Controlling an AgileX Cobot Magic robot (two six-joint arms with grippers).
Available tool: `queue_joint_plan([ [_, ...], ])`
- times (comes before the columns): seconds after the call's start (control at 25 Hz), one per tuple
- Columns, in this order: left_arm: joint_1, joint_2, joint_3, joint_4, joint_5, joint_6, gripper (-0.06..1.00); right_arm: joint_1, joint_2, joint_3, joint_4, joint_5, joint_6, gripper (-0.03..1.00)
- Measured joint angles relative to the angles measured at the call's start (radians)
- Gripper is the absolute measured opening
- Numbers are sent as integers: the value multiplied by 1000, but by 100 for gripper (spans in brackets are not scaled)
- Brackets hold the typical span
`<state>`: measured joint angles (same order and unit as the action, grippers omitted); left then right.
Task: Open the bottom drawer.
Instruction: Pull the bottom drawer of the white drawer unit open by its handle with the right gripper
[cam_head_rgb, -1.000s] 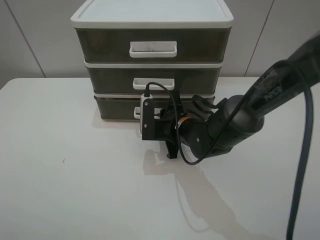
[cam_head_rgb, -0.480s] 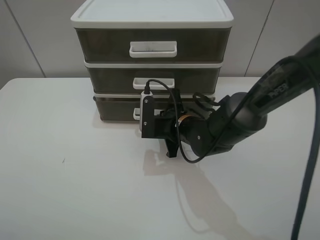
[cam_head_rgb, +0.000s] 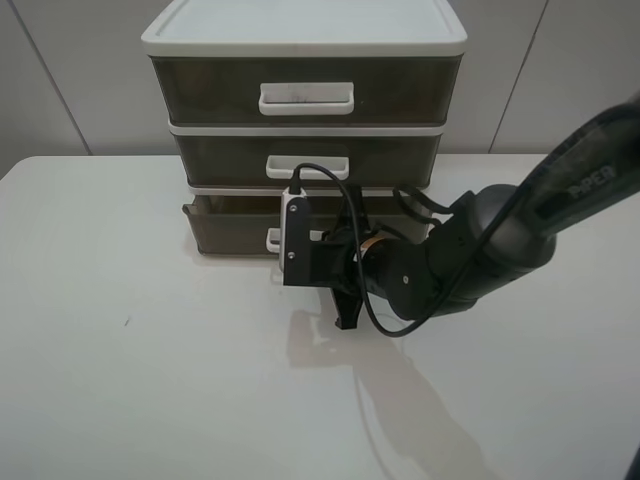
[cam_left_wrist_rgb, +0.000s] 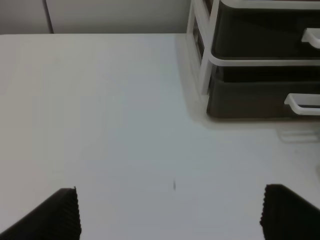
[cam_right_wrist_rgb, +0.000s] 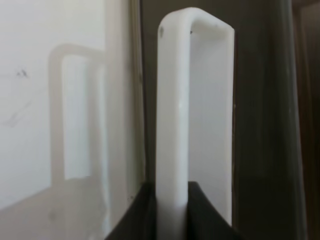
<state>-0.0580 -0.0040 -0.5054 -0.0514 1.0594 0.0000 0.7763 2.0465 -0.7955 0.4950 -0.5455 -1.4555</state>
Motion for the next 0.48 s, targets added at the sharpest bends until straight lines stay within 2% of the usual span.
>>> queue_joint_plan([
  [0.48, 0, 0, 0, 0, 0, 0, 74, 97, -30, 32, 134, 12, -4, 11],
])
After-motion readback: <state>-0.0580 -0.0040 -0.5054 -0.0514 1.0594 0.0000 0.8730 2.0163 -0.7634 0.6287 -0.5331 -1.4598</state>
